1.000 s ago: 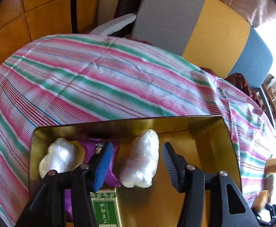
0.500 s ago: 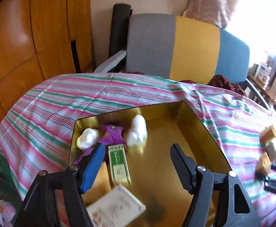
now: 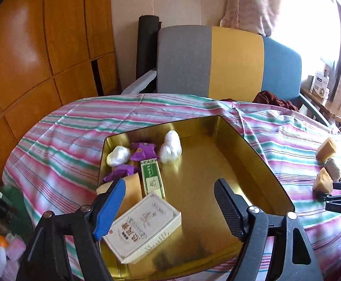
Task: Organize objects
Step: 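Carry the sponge cake over the tray with the right gripper, then open the right gripper to release the sponge cake in the tray, then move both tools back toward the remaining snacks, then reach the left gripper to the white knit-wrapped bun and grasp it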
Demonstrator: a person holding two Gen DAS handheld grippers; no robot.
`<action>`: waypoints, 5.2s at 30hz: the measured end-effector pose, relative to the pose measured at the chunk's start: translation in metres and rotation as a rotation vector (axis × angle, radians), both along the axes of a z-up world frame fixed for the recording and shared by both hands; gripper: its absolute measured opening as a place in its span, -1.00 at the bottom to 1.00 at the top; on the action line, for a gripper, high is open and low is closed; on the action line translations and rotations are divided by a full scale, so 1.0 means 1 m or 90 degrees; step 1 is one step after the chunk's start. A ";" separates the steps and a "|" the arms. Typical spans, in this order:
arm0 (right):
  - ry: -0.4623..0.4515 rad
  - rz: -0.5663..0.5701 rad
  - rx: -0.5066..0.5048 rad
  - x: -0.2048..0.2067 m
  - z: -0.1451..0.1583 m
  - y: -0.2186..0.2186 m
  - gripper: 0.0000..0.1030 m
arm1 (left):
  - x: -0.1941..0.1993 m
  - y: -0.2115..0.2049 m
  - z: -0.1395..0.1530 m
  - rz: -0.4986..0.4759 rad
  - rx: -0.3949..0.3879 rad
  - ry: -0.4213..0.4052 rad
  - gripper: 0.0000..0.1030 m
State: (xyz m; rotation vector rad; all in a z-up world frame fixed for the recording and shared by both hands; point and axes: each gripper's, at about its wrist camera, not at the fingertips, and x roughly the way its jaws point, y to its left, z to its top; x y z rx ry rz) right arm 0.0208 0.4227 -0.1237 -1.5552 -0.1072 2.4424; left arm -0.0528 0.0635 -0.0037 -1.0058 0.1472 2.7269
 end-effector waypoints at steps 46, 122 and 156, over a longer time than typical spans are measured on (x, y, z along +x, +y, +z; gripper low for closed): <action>0.000 -0.040 -0.365 -0.240 0.035 -0.207 0.27 | -0.017 -0.109 -0.032 0.132 0.058 -0.070 0.53; 0.296 -0.603 -0.318 0.136 0.055 0.147 0.37 | 0.035 0.203 -0.020 -0.272 -0.055 -0.058 0.60; 0.364 -0.640 -0.419 0.162 0.049 0.165 0.37 | 0.047 0.339 -0.042 -0.417 -0.119 -0.045 0.53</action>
